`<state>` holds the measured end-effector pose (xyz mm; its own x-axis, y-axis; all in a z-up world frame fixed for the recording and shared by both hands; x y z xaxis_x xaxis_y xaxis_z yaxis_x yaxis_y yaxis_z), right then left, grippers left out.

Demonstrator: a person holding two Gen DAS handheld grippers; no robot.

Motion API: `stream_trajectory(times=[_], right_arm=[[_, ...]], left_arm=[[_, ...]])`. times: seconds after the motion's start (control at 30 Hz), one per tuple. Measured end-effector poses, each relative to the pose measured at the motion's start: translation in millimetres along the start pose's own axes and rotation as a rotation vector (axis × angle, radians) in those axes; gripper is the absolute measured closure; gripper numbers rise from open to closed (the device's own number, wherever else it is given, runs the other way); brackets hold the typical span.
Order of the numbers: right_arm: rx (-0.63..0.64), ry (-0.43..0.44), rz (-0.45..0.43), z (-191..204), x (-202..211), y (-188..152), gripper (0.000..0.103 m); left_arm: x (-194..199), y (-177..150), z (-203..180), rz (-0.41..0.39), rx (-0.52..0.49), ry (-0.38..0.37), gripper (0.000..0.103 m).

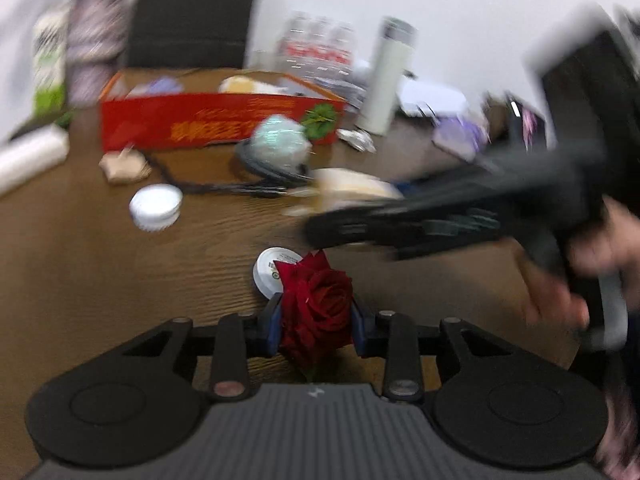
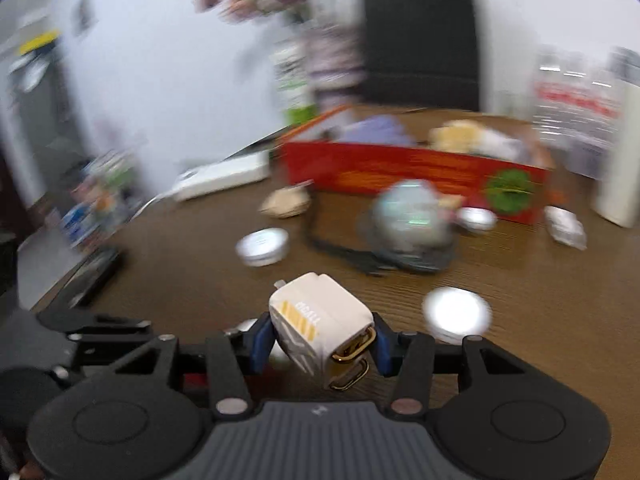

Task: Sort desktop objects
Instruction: 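Grasp the red rose with the left tool while the right holds the adapter, then carry the rose and adapter into the cardboard box and release both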

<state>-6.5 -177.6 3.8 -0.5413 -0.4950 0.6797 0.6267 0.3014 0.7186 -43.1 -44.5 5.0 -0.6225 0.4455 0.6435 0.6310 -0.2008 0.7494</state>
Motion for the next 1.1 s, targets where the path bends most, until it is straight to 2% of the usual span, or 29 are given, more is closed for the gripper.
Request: stream_trajectory(times=[0.1,0.2,0.23,0.3,0.4,0.5,0.57,0.63,0.67,0.77,0.87,0.93,1.03,1.1], right_arm=[[0.101,0.011,0.137,15,-30,10,0.055],[0.149,0.033,0.24,20,-47,17,0.064],[0.197,0.0,0.249,25,-50,17,0.069],[0.215,-0.026,0.254,30,-50,18,0.072],[0.202,-0.035,0.205,30,-44,9,0.072],[0.183,-0.062,0.127,30,-38,-3,0.072],[0.151,-0.077,0.092,25,-33,-9,0.072],[0.125,-0.079,0.072,26,-29,-13,0.072],[0.099,-0.072,0.066,24,-27,-15,0.072],[0.04,0.014,0.042,17,-15,-12,0.071],[0.092,0.094,0.074,20,-13,-9,0.067],[0.14,0.058,0.108,25,-20,-8,0.067],[0.188,0.068,0.118,28,-24,-5,0.066],[0.296,0.043,0.125,39,-24,-5,0.066]], left_arm=[[-3,0,-11,0.021,-0.091,0.018,0.071],[3,-5,-24,0.036,-0.201,0.063,0.072],[6,-8,-30,0.028,-0.228,0.09,0.072],[18,-13,-36,0.015,-0.254,0.113,0.072],[27,-20,-24,0.012,-0.169,0.1,0.072],[26,-26,-2,0.004,-0.06,0.17,0.072],[30,-25,16,0.0,0.038,0.132,0.072],[31,-24,23,0.002,0.063,0.046,0.072],[30,-25,18,0.001,0.023,0.025,0.072],[29,-25,-1,0.026,-0.172,0.027,0.071],[25,-21,-8,0.067,-0.229,0.016,0.071],[23,-20,-8,0.076,-0.268,0.009,0.071],[22,-25,-15,0.075,-0.359,0.024,0.071],[20,-26,-20,0.08,-0.405,0.038,0.071]])
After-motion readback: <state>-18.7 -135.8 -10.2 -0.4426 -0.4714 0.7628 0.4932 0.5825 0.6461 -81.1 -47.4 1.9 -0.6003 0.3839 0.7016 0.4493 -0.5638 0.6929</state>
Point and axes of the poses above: each gripper's, at about its wrist camera, not at the fingertips, and x roughly against the way its jaws point, z to its left, y to its top, the point moved 3 cm from there along -x, roughly the way its jaws point, and after that the axes turned 3 degrees about z, right-handed, at the moved point
